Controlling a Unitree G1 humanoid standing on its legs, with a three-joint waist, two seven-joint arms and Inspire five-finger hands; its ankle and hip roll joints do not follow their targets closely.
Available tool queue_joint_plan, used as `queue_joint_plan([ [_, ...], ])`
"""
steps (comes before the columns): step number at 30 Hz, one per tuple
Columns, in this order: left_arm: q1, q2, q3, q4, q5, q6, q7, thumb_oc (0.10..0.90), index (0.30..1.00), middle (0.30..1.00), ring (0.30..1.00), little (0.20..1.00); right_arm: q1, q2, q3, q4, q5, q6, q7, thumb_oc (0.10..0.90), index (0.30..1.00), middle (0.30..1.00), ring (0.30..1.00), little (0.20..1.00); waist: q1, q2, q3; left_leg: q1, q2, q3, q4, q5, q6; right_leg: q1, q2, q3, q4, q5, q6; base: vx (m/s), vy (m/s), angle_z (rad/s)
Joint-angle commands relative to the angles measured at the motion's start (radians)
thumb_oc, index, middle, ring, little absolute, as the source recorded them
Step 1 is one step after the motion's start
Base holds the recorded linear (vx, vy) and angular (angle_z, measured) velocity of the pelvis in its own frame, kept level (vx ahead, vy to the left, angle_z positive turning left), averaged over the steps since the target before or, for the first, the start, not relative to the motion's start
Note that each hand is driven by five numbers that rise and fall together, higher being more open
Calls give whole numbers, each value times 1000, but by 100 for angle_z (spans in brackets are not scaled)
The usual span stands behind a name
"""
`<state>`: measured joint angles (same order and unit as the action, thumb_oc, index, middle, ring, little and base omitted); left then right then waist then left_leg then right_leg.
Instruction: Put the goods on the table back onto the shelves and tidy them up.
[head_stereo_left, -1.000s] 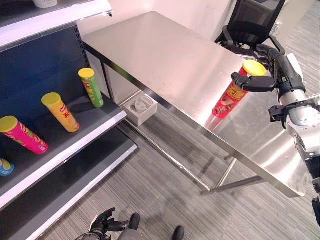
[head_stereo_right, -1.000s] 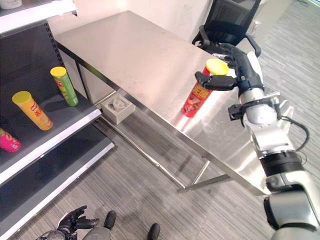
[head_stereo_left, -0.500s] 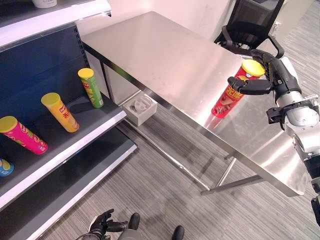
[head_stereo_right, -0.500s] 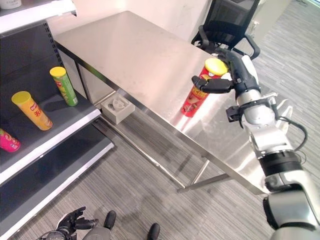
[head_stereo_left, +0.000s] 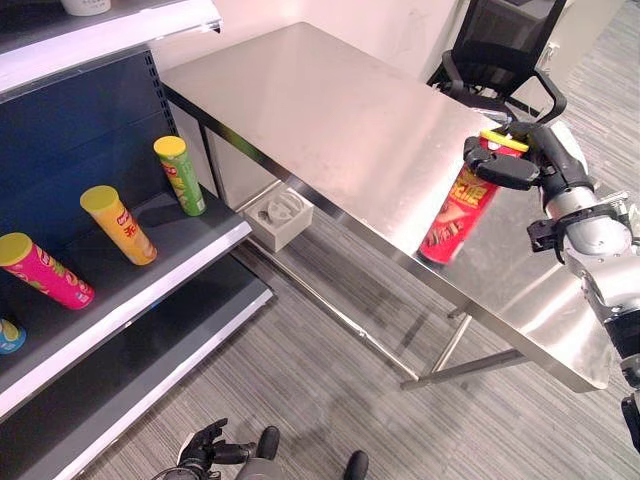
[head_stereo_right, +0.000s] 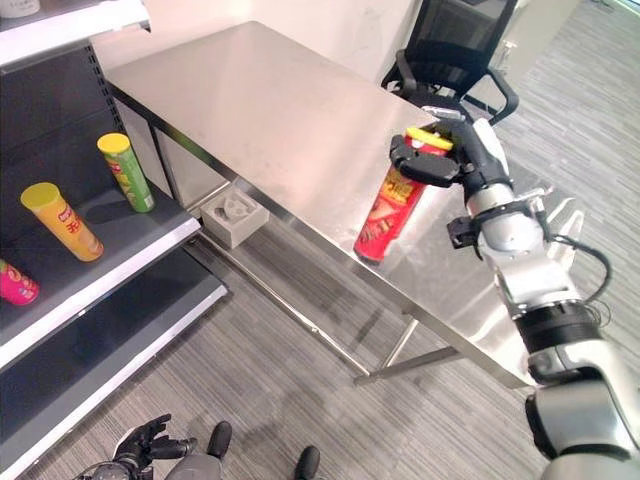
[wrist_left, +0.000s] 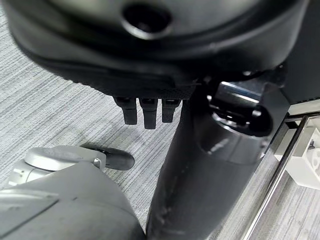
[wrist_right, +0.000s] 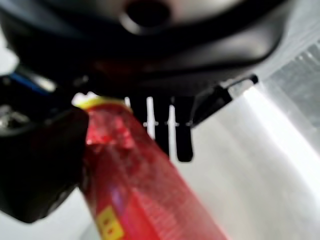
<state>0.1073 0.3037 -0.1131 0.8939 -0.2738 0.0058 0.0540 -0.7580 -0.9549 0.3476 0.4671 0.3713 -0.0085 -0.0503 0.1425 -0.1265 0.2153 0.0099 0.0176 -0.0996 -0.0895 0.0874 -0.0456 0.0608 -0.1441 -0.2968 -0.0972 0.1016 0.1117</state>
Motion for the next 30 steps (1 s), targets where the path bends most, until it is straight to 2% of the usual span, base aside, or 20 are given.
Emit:
queue_joint_plan([
  [1, -40, 38, -45, 7, 1, -30, 11, 800, 900, 900, 900, 900, -137, -62, -57, -9, -11, -57, -56, 400, 300, 300, 300, 300, 11, 4, -42, 59, 31, 36, 2, -108, -29, 39, -59, -21, 10, -60, 93, 0, 0, 0],
  [5, -42, 37, -42, 5, 0, -30, 11, 800, 900, 900, 900, 900, -124, -60, -74, -17, -15, -58, -65, 400, 300, 300, 300, 300, 11, 5, -43, 61, 30, 36, 2, -109, -28, 40, -61, -19, 10, -60, 94, 0, 0, 0],
  [11, -47, 35, -26, 2, 4, -23, 7, 800, 900, 900, 900, 900, -26, -24, -197, -116, -7, -77, -102, 400, 300, 300, 300, 300, 6, 5, -51, 69, 18, 44, 2, -118, -15, 39, -74, -6, 10, -50, 104, -7, 36, -2],
  [13, -49, 32, -21, -1, 4, -21, 4, 800, 900, 900, 900, 900, 2, 3, -242, -176, 15, -97, -114, 400, 300, 300, 300, 300, 2, 6, -51, 69, 9, 45, 2, -120, -8, 33, -84, -2, 10, -39, 111, -38, 102, -1],
  [14, -56, 34, -20, -5, 11, -20, -1, 800, 900, 900, 900, 900, 38, 41, -303, -276, 21, -126, -139, 400, 300, 300, 300, 300, 8, 4, -54, 65, -12, 50, 2, -127, 7, 17, -107, 11, 10, -14, 128, -52, 131, -2],
  [17, -57, 34, -16, -4, 13, -20, -3, 800, 900, 900, 900, 900, 40, 60, -323, -334, 11, -143, -156, 400, 300, 300, 300, 300, 12, 5, -56, 62, -26, 59, 2, -131, 14, 5, -121, 21, 10, 4, 137, -64, 121, -11],
  [19, -53, 40, -5, -9, 20, -22, -2, 800, 900, 900, 900, 900, 35, 101, -340, -425, -4, -175, -169, 400, 300, 300, 300, 300, 23, 10, -54, 60, -41, 71, 2, -131, 23, 2, -131, 13, 10, 20, 139, -65, 77, -21],
  [21, -53, 41, -6, -9, 20, -22, -2, 800, 900, 900, 900, 900, 36, 102, -340, -426, -5, -174, -169, 400, 300, 300, 300, 300, 23, 10, -54, 61, -41, 71, 2, -131, 23, 3, -131, 13, 10, 20, 139, -75, 30, -8],
  [22, -52, 51, 12, -14, 23, -25, 2, 800, 900, 900, 900, 900, 42, 116, -350, -515, -37, -196, -157, 400, 300, 300, 300, 300, 31, 34, -43, 53, -31, 57, 2, -117, 34, 1, -107, 34, 127, -54, 117, -132, 40, 4],
  [23, -52, 52, 12, -14, 23, -25, 2, 800, 900, 900, 900, 900, 48, 118, -354, -522, -40, -192, -158, 400, 300, 300, 300, 300, 31, 31, -45, 49, -32, 56, 2, -113, 34, -10, -110, 36, 142, -60, 116, -159, 39, 12],
  [24, -53, 57, 16, -11, 22, -25, 2, 800, 900, 900, 900, 900, 44, 112, -357, -544, -54, -197, -153, 400, 300, 300, 300, 300, 34, 38, -43, 45, -29, 45, 2, -105, 37, -1, -89, 60, 184, -104, 105, -107, -5, 16],
  [25, -54, 57, 16, -6, 18, -28, 1, 800, 900, 900, 900, 900, 60, 111, -374, -575, -48, -208, -146, 400, 300, 300, 300, 300, 33, 46, -48, 24, -31, 17, 2, -79, 39, 12, -20, 119, 260, -189, 87, -105, -9, 13],
  [27, -54, 58, 14, -6, 18, -28, 1, 800, 900, 900, 900, 900, 65, 111, -379, -579, -49, -207, -146, 400, 300, 300, 300, 300, 34, 45, -51, 19, -30, 15, 2, -76, 38, 2, -21, 119, 271, -193, 86, -65, -25, 31],
  [28, -49, 54, 14, 2, 17, -25, -4, 800, 900, 900, 900, 900, 105, 101, -402, -614, -53, -216, -138, 400, 300, 300, 300, 300, 42, 38, -73, -6, -48, -44, 3, -36, 31, 30, 58, 215, 280, -254, 42, -73, -76, 61],
  [30, -43, 48, 22, 2, 10, -26, -6, 800, 900, 900, 900, 900, 99, 91, -393, -630, -60, -213, -122, 400, 300, 300, 300, 300, 60, 25, -84, -10, -64, -80, 3, -21, 11, 61, 68, 200, 218, -266, 13, -76, -158, 103],
])
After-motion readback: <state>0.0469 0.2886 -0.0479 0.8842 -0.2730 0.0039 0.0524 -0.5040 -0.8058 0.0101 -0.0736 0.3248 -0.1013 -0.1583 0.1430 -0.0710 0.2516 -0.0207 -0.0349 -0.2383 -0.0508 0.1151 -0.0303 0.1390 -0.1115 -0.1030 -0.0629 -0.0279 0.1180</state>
